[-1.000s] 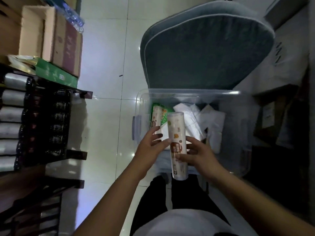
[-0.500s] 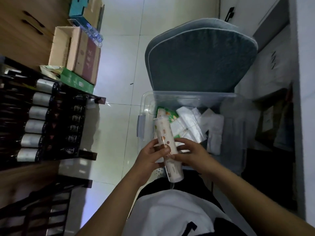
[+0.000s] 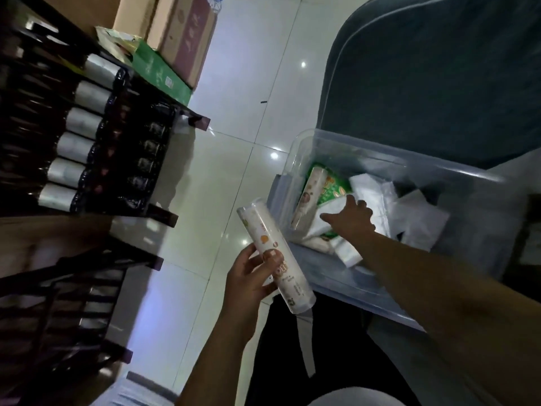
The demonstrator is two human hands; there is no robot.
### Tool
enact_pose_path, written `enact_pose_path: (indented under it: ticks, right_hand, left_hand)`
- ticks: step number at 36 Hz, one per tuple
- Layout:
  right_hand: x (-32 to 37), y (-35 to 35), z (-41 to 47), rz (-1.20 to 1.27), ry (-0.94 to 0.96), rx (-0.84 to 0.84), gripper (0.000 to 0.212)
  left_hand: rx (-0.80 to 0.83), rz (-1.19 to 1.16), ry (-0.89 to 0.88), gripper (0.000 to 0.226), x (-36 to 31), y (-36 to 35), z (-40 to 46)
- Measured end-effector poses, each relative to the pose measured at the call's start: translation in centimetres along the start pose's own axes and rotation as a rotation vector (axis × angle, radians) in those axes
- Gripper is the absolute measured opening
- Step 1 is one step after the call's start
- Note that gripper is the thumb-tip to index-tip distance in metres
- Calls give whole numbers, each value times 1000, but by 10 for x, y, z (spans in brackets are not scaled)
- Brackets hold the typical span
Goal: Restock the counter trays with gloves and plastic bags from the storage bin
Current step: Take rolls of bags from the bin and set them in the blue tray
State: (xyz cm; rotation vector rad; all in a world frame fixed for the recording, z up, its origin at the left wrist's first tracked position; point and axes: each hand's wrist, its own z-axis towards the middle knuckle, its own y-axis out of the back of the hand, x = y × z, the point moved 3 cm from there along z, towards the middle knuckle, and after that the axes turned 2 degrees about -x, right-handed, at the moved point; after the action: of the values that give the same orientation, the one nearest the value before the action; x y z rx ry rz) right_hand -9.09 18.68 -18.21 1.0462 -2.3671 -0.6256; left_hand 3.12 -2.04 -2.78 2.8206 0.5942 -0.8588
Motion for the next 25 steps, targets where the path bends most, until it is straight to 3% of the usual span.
enact_pose_path:
  ticks: [4, 8, 11, 14, 20, 25]
  right_hand:
    - [33, -24, 27, -49, 41, 9, 94]
    - [59, -51, 50, -15, 63, -32, 67]
    - [60, -70, 68, 151, -20, -14, 65]
    - [56, -85, 78, 466, -167, -44, 48]
    - [49, -86, 73, 639, -277, -46, 45]
    - [34, -52, 43, 618, -205, -61, 44]
  left_hand:
    - [-55, -35, 15, 49, 7, 13, 14]
    - [-74, -48, 33, 48, 13, 23, 29]
    - [-95, -74, 46, 50, 17, 30, 40]
    - [-97, -86, 51, 49, 19, 33, 50]
    - [-91, -83, 46, 54, 10, 31, 53]
    - [-56, -77, 14, 46, -14, 22, 40]
